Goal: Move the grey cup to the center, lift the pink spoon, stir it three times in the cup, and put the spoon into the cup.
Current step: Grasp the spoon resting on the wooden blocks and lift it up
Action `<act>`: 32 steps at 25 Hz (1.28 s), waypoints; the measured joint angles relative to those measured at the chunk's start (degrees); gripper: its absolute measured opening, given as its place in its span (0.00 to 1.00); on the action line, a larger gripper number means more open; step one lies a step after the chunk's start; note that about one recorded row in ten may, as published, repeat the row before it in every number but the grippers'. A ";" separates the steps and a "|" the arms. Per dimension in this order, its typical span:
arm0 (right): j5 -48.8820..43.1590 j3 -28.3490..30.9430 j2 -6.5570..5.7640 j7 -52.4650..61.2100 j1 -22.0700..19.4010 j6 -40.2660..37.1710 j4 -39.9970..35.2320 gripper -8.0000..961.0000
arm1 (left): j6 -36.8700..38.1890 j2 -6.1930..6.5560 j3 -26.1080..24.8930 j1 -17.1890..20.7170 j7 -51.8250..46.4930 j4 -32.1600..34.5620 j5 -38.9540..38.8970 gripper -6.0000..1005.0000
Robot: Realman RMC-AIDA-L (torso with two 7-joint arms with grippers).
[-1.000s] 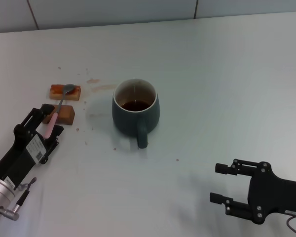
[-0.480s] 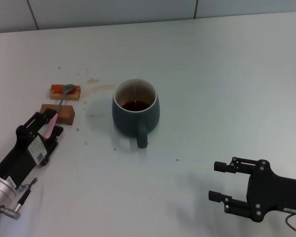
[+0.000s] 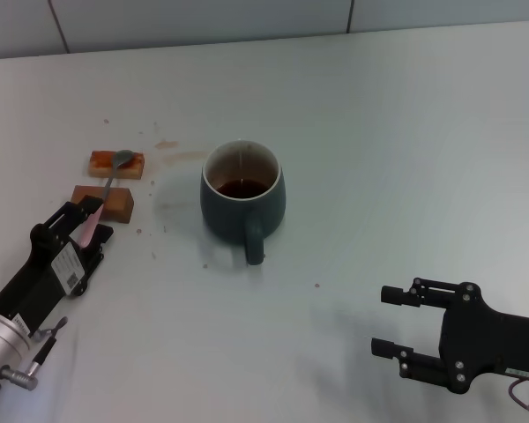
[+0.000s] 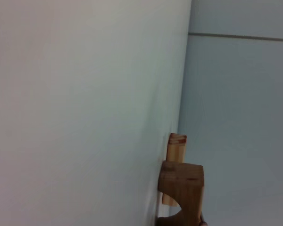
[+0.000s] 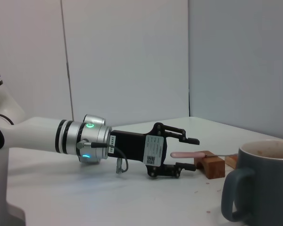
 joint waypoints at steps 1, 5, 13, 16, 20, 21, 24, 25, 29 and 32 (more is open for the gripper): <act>0.00 0.00 0.00 0.00 0.00 0.01 0.00 0.65 | -0.14 0.00 0.00 0.00 0.00 0.00 -0.02 0.51; 0.00 0.00 0.00 0.02 0.01 0.03 0.00 0.65 | -0.40 0.00 0.00 -0.08 0.08 0.13 -0.08 0.45; 0.00 0.00 0.00 0.73 0.06 0.03 -0.09 0.65 | -0.49 0.00 0.00 -0.13 0.16 0.36 0.03 0.37; 0.00 0.00 0.00 0.73 0.06 0.03 -0.05 0.65 | -0.64 0.05 0.00 -0.15 0.15 0.38 0.08 0.34; 0.00 0.00 0.00 0.74 0.05 0.03 0.02 0.65 | -0.83 0.08 0.04 -0.17 0.15 0.41 0.19 0.30; 0.00 0.00 0.00 0.74 0.06 0.03 0.05 0.65 | -0.83 0.08 0.04 -0.17 0.15 0.41 0.19 0.29; 0.00 0.00 0.00 0.73 0.10 0.03 0.07 0.65 | -0.92 0.08 0.14 -0.17 0.34 0.42 0.23 0.27; 0.00 0.00 0.00 0.73 0.11 0.04 0.09 0.65 | -1.02 0.08 0.16 -0.17 0.53 0.44 0.25 0.26; 0.00 0.00 0.00 0.73 0.25 0.07 0.22 0.65 | -1.25 0.09 0.17 -0.18 1.05 0.50 0.21 0.23; 0.00 0.00 0.00 0.72 0.40 0.17 0.26 0.65 | -1.32 0.09 0.15 -0.18 1.45 0.55 0.22 0.20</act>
